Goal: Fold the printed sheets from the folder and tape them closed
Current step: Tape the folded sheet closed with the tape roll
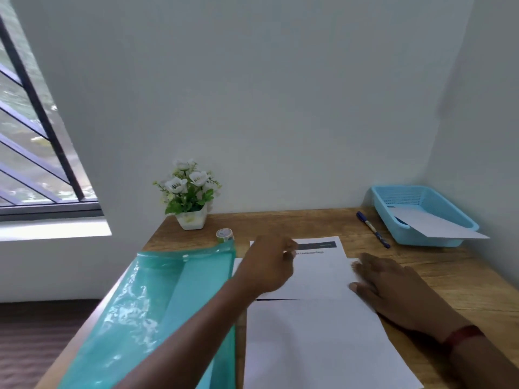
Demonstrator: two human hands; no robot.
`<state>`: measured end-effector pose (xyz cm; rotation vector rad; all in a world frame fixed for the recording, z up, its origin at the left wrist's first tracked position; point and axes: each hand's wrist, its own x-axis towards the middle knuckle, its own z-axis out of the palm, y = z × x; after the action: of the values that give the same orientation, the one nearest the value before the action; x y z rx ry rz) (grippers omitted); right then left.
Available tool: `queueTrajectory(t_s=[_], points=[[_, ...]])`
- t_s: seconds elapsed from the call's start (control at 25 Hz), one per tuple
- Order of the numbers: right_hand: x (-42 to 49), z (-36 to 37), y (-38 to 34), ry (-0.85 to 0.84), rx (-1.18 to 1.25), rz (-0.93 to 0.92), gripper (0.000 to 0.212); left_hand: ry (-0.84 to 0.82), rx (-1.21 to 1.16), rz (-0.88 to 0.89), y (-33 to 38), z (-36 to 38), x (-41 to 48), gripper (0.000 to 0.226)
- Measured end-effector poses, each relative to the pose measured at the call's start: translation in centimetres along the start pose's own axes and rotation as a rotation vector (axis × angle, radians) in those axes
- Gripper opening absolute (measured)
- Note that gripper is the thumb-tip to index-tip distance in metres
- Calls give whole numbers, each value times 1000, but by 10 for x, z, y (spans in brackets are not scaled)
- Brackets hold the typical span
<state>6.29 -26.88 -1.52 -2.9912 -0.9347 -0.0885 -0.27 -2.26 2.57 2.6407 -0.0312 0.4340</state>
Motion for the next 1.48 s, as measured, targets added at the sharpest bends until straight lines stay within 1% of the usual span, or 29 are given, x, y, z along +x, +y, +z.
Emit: queueTrajectory(t_s=[0.04,0.12,0.2,0.24,0.28,0.32,0.36,0.48,0.52,0.56,0.64,0.68,0.76,0.84,0.88,0.92,0.96,1.04,1.08,1.12,1.16,1.2,1.28,1.32,1.36,1.4,1.44,1.48], points=[[0,-2,1,15,16,9,56,19,80,-55,-15,-10,-7,24],[-1,-3,-1,98,32,-10,54,69,166,-264,-44,-26,-24,28],[-1,-4,-8,187,62,-49,50,77,137,-476,-60,-34,-36,34],[0,-4,-13,203,87,-73,50,50,124,-544,-64,-36,-39,37],[2,-5,-19,206,99,-101,57,20,101,-585,-66,-36,-40,37],[6,-5,-26,184,102,-121,70,4,48,-613,-67,-36,-40,36],[11,-4,-33,148,107,-129,83,3,-56,-645,-68,-35,-39,35],[21,3,-48,-26,118,-128,102,23,-426,-751,-67,-30,-37,35],[22,6,-51,-52,102,-136,109,29,-483,-771,-68,-28,-37,38],[22,8,-53,-60,80,-143,112,35,-516,-781,-70,-26,-37,41],[23,12,-53,-51,82,-139,105,15,-581,-778,-77,-24,-35,41],[22,13,-53,-40,104,-139,101,-19,-652,-764,-77,-25,-34,36],[20,16,-53,-33,173,-140,104,-80,-900,-745,-73,-25,-33,25],[17,13,-54,3,232,-141,105,-64,-1154,-745,-67,-27,-31,21],[15,8,-55,40,243,-151,100,-38,-1233,-730,-64,-30,-31,22],[12,1,-56,109,244,-168,93,-12,-1281,-704,-61,-35,-31,23],[8,-8,-57,222,244,-184,84,10,-1308,-670,-58,-41,-30,25],[-6,-31,-63,494,316,-216,58,42,-1321,-609,-47,-55,-32,27],[-16,-43,-70,595,406,-212,45,51,-1317,-584,-40,-61,-34,27],[-27,-55,-81,627,539,-174,34,58,-1311,-563,-32,-65,-37,27],[-38,-66,-95,598,724,-95,30,64,-1310,-547,-23,-67,-40,27],[-48,-75,-111,500,970,48,29,71,-1317,-532,-14,-68,-44,26],[-61,-83,-134,184,1498,399,30,99,-1344,-504,2,-67,-52,23],[-65,-84,-142,33,1693,531,35,118,-1350,-487,10,-66,-57,22],[-66,-82,-147,-84,1846,609,41,139,-1347,-472,17,-65,-61,22],[-67,-81,-150,-154,1989,662,46,156,-1340,-454,22,-63,-66,23],[-67,-78,-153,-177,2129,681,49,164,-1335,-432,27,-60,-71,23],[-67,-76,-154,-160,2258,691,50,168,-1335,-412,31,-58,-77,25]])
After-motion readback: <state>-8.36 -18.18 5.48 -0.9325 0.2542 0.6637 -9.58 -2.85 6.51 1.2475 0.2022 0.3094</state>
